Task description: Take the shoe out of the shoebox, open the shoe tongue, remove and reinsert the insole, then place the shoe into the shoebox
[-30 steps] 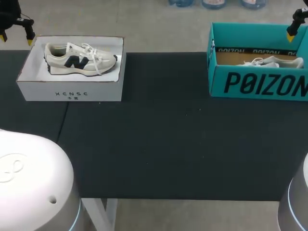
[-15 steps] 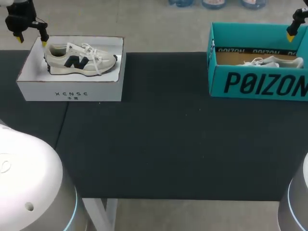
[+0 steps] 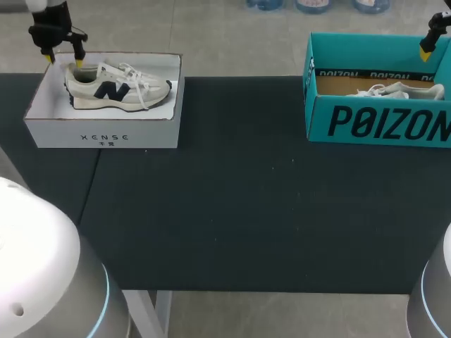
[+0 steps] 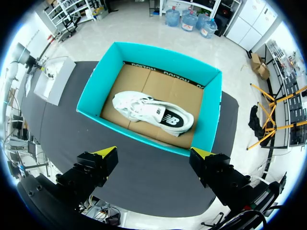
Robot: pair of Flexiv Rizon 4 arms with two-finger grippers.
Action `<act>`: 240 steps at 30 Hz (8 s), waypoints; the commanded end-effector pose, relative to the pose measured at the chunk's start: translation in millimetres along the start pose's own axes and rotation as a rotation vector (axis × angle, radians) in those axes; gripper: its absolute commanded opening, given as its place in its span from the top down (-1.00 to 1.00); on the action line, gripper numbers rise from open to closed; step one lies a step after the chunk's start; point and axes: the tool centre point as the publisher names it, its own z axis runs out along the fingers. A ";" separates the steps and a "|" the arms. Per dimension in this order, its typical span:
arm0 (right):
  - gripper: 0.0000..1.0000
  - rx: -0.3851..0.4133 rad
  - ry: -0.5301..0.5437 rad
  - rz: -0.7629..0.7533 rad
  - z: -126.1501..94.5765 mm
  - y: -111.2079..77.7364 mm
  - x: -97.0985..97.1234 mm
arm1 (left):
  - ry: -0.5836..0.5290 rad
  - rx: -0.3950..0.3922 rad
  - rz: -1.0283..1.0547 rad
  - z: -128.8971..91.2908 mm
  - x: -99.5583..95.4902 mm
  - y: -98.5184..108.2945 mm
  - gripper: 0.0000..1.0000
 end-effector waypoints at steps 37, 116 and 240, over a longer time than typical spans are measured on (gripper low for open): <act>-1.00 -0.002 0.001 -0.001 0.2 -0.6 -0.1 | -0.116 0.111 0.004 80.8 3.9 2.9 -0.14; -1.00 -0.002 0.001 -0.001 0.2 -0.6 -0.1 | 0.241 -0.246 -0.198 -161.0 -164.5 -190.9 1.00; -1.00 -0.002 0.001 -0.001 0.2 -0.6 -0.1 | -0.218 -0.120 -0.580 -88.5 -352.4 -298.5 -1.00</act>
